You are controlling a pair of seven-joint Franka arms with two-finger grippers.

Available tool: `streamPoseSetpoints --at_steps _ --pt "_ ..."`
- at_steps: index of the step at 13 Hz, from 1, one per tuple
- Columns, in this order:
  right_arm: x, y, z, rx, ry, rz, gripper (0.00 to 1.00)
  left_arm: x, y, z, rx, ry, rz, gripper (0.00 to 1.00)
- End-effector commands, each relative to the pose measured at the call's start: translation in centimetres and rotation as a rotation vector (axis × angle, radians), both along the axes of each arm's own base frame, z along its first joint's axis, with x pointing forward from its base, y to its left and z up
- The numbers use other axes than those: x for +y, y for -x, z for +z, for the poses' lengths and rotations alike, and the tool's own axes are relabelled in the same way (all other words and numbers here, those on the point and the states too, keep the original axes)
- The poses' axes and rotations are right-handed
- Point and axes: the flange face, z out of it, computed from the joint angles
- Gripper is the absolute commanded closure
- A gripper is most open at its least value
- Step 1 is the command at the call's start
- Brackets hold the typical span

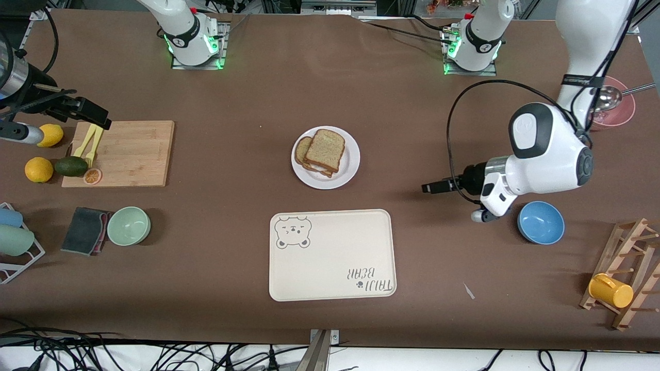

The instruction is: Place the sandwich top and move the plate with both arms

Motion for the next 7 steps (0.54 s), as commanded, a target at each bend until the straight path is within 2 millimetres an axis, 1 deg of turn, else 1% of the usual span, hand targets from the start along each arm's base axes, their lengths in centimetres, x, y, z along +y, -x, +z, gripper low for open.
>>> streamPoseSetpoints --at_steps 1,2,3,5,6,7 --pt "0.0 -0.4 0.6 -0.01 -0.007 -0.011 0.0 -1.8 0.6 -2.9 0.02 0.116 0.006 0.01" --pt "0.0 -0.6 0.6 -0.016 -0.007 -0.011 0.0 -2.7 1.1 -4.2 0.037 0.119 -0.016 0.01" --pt "-0.1 -0.7 0.5 -0.023 -0.006 -0.01 0.0 -4.1 2.1 -5.0 0.051 0.124 -0.038 0.02" --pt "-0.5 -0.7 0.4 -0.021 -0.008 -0.01 0.0 -5.2 3.9 -7.6 0.039 0.197 -0.04 0.06" --pt "-0.5 -0.7 0.4 -0.021 -0.008 -0.011 0.0 -6.1 4.9 -8.7 0.02 0.239 -0.055 0.06" --pt "-0.4 -0.8 0.5 -0.027 -0.007 -0.008 0.0 -6.6 5.6 -9.9 -0.001 0.263 -0.057 0.06"
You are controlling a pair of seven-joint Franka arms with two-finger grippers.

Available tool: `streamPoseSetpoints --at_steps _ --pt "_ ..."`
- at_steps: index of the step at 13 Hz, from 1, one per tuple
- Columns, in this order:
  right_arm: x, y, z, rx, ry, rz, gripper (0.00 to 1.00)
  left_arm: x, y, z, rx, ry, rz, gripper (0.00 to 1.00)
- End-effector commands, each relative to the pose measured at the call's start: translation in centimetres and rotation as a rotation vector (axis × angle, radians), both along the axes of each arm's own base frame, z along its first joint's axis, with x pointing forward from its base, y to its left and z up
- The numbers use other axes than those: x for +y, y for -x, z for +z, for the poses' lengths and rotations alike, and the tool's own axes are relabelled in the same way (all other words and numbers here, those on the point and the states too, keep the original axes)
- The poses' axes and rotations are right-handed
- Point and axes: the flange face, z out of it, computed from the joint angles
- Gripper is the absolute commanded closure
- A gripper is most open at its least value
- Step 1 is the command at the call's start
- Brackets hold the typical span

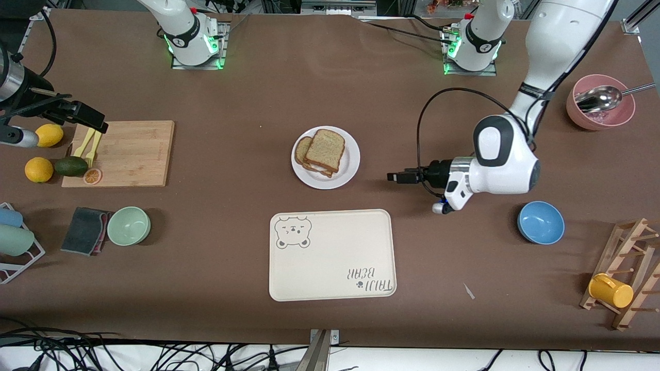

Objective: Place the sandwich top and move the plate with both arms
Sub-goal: 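Reach the left gripper to the white plate rim and grasp it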

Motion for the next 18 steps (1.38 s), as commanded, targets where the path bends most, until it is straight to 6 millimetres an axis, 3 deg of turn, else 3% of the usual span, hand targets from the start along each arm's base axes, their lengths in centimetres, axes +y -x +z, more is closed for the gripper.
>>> streamPoseSetpoints --at_steps 1,5,8,10,13,18 --pt "0.1 -0.9 0.7 -0.041 -0.007 0.0 0.0 -1.4 2.2 -2.8 -0.071 0.055 -0.003 0.06" --pt "0.0 -1.1 0.7 -0.047 -0.004 0.002 0.0 -5.0 5.5 -4.9 -0.155 0.109 0.009 0.06" --pt "0.2 -1.1 0.6 -0.047 -0.004 0.002 0.0 -7.2 6.7 -6.0 -0.247 0.12 0.016 0.06" --pt "0.2 -1.1 0.7 -0.049 -0.007 0.002 0.0 -7.6 7.6 -7.1 -0.307 0.126 0.006 0.06" --pt "0.5 -1.3 0.5 -0.053 -0.007 -0.004 0.0 -7.1 8.7 -10.6 -0.363 0.093 -0.001 0.06" --pt "1.5 -1.1 0.7 -0.058 -0.004 0.013 0.0 -7.9 9.5 -10.5 -0.361 0.101 0.011 0.09"
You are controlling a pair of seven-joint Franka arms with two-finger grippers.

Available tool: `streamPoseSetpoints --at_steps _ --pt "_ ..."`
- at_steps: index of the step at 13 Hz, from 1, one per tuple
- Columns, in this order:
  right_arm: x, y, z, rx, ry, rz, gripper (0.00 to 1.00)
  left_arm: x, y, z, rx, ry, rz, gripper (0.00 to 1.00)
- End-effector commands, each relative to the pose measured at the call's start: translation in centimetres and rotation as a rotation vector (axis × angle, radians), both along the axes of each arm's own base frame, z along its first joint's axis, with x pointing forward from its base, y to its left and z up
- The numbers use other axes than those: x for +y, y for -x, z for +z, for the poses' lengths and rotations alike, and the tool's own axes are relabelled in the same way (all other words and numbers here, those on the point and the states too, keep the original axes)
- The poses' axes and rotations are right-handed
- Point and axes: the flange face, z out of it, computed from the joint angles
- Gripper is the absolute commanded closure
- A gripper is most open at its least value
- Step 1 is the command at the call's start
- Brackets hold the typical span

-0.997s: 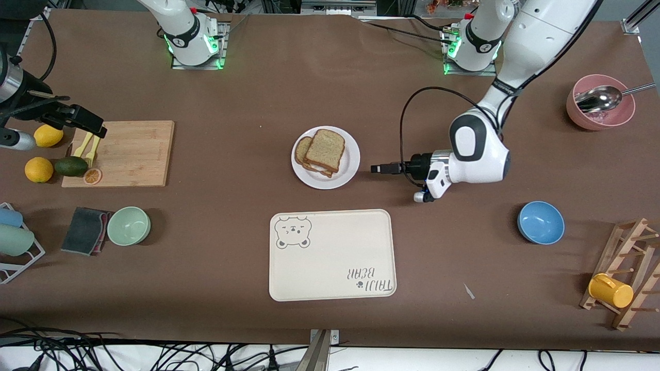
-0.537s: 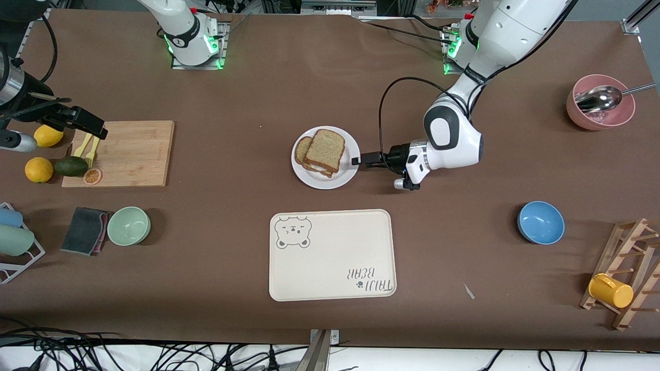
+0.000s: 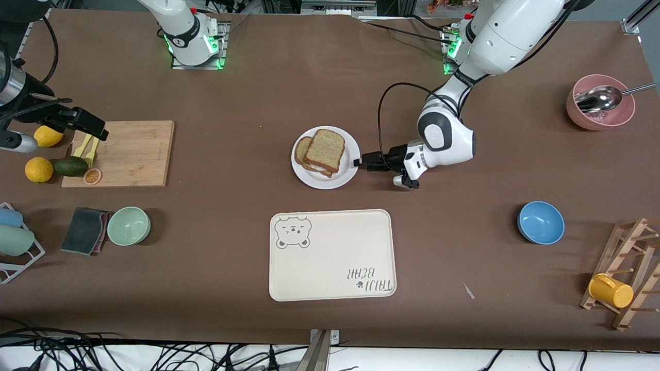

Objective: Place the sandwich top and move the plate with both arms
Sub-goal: 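Reach the left gripper to the white plate rim and grasp it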

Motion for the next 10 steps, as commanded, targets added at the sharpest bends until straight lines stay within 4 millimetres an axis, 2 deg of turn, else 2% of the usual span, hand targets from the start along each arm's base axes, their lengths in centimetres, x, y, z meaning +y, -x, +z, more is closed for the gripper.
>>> streamPoseSetpoints --at_steps 1,2,4,6,8,10 --pt "1.0 -0.3 0.6 -0.009 -0.001 0.005 0.0 -1.8 0.9 1.0 -0.016 0.025 0.021 0.1" --pt "0.9 -0.3 0.7 -0.011 -0.001 0.007 0.0 -2.0 1.3 1.1 -0.018 0.015 0.019 0.1" --pt "0.6 -0.3 0.7 -0.008 0.001 0.011 0.0 -2.7 2.2 0.8 -0.01 0.011 0.005 0.18" --pt "0.6 -0.2 0.7 -0.007 0.002 0.01 0.0 -2.5 2.8 0.3 -0.01 0.006 -0.008 0.29" --pt "0.6 -0.4 0.6 -0.009 0.008 0.005 0.0 -2.2 3.3 -0.1 -0.02 0.001 -0.024 0.45" --pt "0.7 -0.6 0.0 0.001 0.008 0.005 0.0 -1.8 3.1 -0.3 -0.02 0.0 -0.017 0.55"
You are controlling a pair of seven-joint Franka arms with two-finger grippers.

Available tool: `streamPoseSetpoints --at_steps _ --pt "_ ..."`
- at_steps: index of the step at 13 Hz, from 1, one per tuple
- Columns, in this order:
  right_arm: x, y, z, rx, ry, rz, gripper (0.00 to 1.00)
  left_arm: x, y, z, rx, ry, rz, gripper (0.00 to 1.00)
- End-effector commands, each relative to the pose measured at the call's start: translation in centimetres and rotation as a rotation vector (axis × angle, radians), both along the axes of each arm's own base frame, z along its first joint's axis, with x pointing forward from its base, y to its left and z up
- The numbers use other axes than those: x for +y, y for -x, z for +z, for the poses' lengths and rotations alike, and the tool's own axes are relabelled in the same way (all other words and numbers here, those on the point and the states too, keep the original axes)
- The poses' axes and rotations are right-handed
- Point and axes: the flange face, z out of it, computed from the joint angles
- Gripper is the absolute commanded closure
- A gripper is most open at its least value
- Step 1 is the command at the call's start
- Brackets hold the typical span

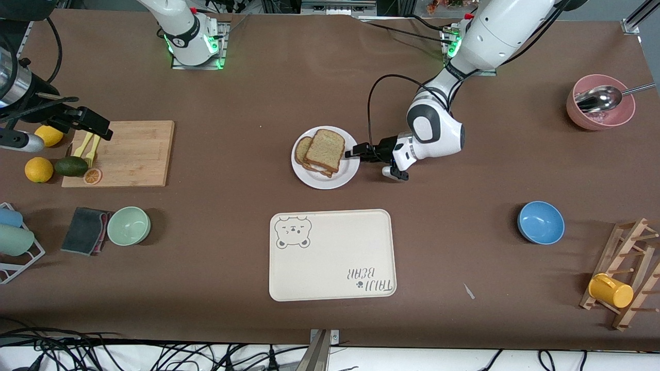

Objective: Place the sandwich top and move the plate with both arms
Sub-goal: 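Reach the left gripper to the white plate rim and grasp it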

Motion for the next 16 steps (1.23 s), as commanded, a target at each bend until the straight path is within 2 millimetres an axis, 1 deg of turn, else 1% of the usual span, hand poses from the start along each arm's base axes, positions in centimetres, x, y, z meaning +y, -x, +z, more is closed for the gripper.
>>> streamPoseSetpoints --at_steps 1,3,4,5,6,8,9,11,12,14,16 --pt "0.1 -0.6 0.2 -0.003 0.006 -0.006 0.0 0.6 0.3 0.2 -0.024 0.002 0.018 0.63" --pt "0.5 -0.7 0.3 -0.013 0.006 0.0 0.0 0.7 0.3 0.2 -0.024 0.002 0.019 0.84" --pt "0.6 -0.9 0.2 -0.022 0.006 0.002 0.0 0.7 0.3 0.2 -0.024 0.002 0.019 0.91" --pt "0.6 -1.2 -0.1 -0.025 0.004 0.002 0.0 0.7 0.3 0.2 -0.024 0.002 0.019 0.97" --pt "0.4 -1.3 -0.1 -0.029 0.004 0.0 0.0 0.7 0.3 0.2 -0.024 0.002 0.019 1.0" --pt "0.7 -1.3 -0.1 -0.028 -0.002 0.003 0.0 0.7 0.4 0.1 -0.02 0.003 0.026 1.0" --pt "1.2 -1.2 -0.1 -0.028 -0.007 0.018 0.0 0.7 0.4 0.1 -0.012 0.009 0.042 1.0" --pt "1.3 -1.3 -0.2 -0.026 -0.01 0.016 0.0 0.7 0.2 0.5 -0.017 0.012 0.047 1.0" --pt "1.4 -1.3 -0.3 -0.024 -0.01 0.018 0.0 0.7 -0.2 0.8 -0.025 0.015 0.051 1.0" --pt "1.3 -1.3 -0.3 -0.025 -0.01 0.018 0.0 1.4 -1.4 1.8 -0.044 0.022 0.075 1.0" --pt "1.0 -1.4 0.5 -0.036 -0.001 0.017 0.0 2.0 -2.5 3.3 -0.065 0.03 0.099 1.0"
